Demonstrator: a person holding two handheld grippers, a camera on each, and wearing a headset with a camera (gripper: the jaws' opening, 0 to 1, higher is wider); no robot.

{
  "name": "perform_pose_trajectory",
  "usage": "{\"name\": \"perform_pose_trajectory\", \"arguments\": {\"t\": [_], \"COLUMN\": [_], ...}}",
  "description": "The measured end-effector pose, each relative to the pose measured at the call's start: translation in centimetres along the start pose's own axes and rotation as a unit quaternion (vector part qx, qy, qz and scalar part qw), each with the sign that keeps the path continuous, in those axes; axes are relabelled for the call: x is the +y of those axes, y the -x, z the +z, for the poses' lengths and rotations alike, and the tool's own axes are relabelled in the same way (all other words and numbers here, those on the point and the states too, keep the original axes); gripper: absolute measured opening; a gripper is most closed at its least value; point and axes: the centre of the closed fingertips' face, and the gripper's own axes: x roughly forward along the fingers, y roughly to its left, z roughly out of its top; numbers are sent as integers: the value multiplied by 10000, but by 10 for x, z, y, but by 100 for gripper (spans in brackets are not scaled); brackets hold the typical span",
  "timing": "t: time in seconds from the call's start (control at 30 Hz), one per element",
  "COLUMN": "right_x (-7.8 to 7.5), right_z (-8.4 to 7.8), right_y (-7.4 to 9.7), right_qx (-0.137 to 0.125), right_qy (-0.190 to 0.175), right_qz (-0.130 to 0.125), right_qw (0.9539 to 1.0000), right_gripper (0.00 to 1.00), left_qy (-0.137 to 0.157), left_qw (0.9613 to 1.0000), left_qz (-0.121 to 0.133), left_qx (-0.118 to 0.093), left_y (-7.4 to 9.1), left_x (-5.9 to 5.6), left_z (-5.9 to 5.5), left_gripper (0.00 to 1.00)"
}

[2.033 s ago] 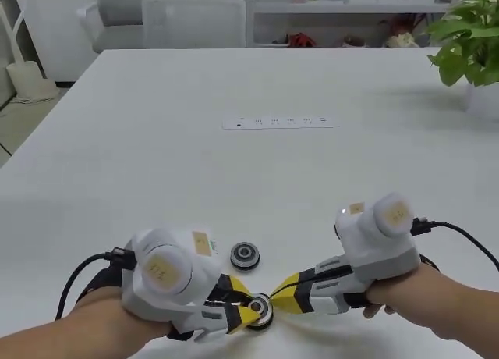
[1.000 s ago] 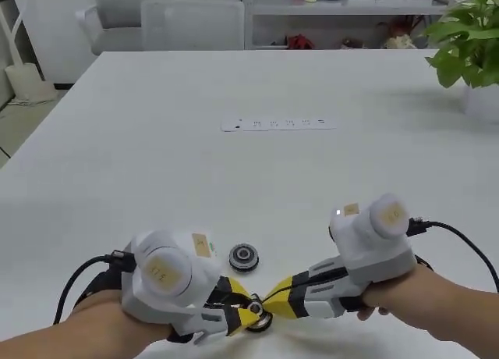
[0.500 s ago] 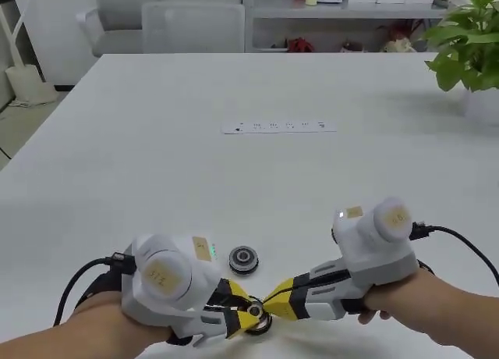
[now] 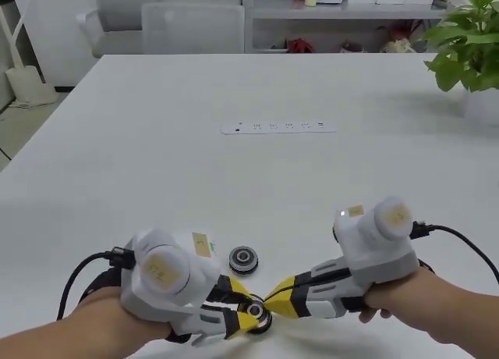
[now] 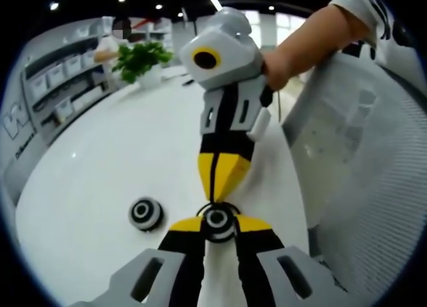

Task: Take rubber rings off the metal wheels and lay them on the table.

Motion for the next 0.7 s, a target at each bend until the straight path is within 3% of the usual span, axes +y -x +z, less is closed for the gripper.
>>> {"name": "perform_pose_trajectory", "arguments": {"t": [0.37,0.7], "right_x": [-1,1], "right_z": [2,5], "right_y": [2,2], "right_qx": [-78,-92], "right_qy": [-77,-78], "right_qz": [1,36], "right_qw": [9999,9999], "right_gripper": [0,0], "left_qy": [-8,52], "left_qw": [9997,9994], "left_qz": [29,87], "left_qx": [-255,-339], "left_y": [14,23], "left_x": [-1,-2], "left_z": [14,16], "left_gripper": [25,38]}}
